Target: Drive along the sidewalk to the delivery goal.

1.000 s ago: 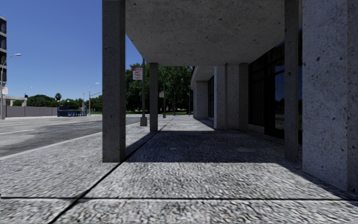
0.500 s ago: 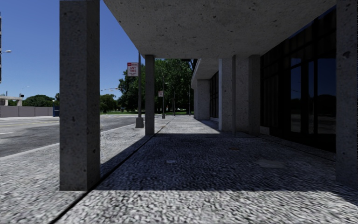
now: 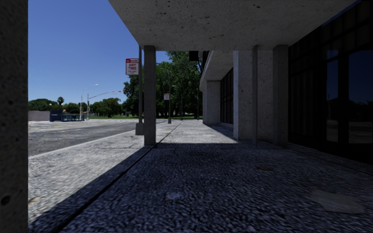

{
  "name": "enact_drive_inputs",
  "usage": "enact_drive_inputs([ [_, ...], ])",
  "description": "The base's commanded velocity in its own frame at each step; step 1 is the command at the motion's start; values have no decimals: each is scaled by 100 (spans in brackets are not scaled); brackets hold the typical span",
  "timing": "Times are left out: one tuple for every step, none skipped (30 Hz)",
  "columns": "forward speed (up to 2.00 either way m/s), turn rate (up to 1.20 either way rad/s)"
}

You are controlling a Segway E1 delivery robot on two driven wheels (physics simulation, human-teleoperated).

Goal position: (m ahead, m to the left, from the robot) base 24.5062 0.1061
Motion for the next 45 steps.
enact_drive_inputs([
  [200, 0],
  [200, 0],
  [200, 0],
  [200, 0],
  [200, 0],
  [200, 0],
  [200, 0],
  [200, 0],
  [200, 0],
  [200, 0],
  [200, 0],
  [200, 0],
  [200, 0],
  [200, 0],
  [200, 0],
  [200, 0],
  [200, 0],
  [200, 0],
  [200, 0],
  [200, 0],
  [200, 0],
  [200, 0],
  [200, 0],
  [200, 0],
  [200, 0],
  [200, 0],
  [200, 0],
  [200, 0],
  [200, 0],
  [200, 0],
  [200, 0],
  [200, 0],
  [200, 0],
  [200, 0],
  [200, 0],
  [200, 0],
  [200, 0],
  [200, 0],
  [200, 0],
  [200, 0],
  [200, 0],
  [200, 0],
  [200, 0],
  [200, 0],
  [200, 0],
])
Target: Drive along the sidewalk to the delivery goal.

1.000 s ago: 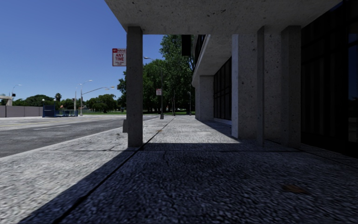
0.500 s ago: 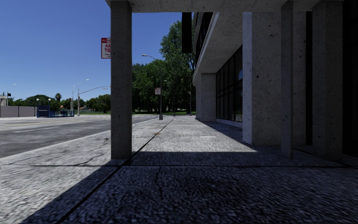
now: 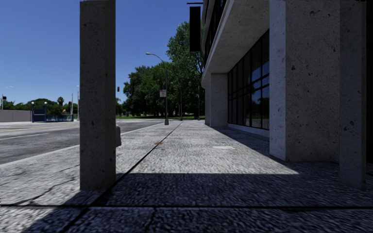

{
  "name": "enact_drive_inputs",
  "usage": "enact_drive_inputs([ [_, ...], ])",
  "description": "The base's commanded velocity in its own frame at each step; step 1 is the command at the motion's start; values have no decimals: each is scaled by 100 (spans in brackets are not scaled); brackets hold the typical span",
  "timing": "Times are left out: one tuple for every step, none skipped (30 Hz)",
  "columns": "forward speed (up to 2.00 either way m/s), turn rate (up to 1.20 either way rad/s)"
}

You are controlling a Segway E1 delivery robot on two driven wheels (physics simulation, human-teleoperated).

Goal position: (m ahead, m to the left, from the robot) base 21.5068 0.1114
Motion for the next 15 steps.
enact_drive_inputs([
  [200, 0],
  [200, 0],
  [200, 0],
  [200, 0],
  [200, 0],
  [200, 0],
  [200, 0],
  [200, 0],
  [200, 0],
  [200, 0],
  [200, 0],
  [200, 0],
  [200, 0],
  [200, 0],
  [200, 0],
])
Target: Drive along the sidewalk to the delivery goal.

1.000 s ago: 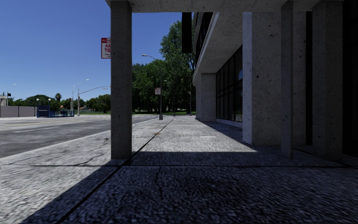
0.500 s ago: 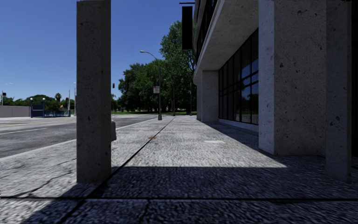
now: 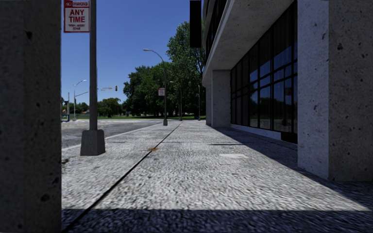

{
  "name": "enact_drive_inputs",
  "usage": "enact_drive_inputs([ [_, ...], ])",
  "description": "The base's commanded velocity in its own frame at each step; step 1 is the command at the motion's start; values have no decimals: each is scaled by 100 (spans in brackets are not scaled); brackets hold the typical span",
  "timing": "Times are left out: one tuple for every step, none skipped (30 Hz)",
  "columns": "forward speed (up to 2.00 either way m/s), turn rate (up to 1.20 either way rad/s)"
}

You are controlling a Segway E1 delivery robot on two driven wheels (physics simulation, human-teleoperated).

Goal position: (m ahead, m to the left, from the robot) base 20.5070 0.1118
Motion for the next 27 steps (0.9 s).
enact_drive_inputs([
  [200, 0],
  [200, 0],
  [200, 0],
  [200, 0],
  [200, 0],
  [200, 0],
  [200, 0],
  [200, 0],
  [200, 0],
  [200, 0],
  [200, 0],
  [200, 0],
  [200, 0],
  [200, 0],
  [200, 0],
  [200, 0],
  [200, 0],
  [200, 0],
  [200, 0],
  [200, 0],
  [200, 0],
  [200, 0],
  [200, 0],
  [200, 0],
  [200, 0],
  [200, 0],
  [200, 0],
])
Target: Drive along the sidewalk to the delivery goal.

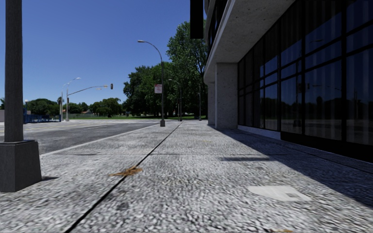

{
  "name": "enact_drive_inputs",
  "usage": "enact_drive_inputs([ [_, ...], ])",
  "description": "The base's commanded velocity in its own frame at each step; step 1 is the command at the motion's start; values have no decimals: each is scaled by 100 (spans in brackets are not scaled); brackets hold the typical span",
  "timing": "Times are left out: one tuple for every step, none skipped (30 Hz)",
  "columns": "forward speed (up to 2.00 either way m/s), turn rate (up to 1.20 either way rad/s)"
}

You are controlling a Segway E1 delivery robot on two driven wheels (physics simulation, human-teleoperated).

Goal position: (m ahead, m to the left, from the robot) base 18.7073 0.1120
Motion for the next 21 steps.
enact_drive_inputs([
  [200, 0],
  [200, 0],
  [200, 0],
  [200, 0],
  [200, 0],
  [200, 0],
  [200, 0],
  [200, 0],
  [200, 0],
  [200, 0],
  [200, 0],
  [200, 0],
  [200, 0],
  [200, 0],
  [200, 0],
  [200, 0],
  [200, 0],
  [200, 0],
  [200, 0],
  [200, 0],
  [200, 0],
])
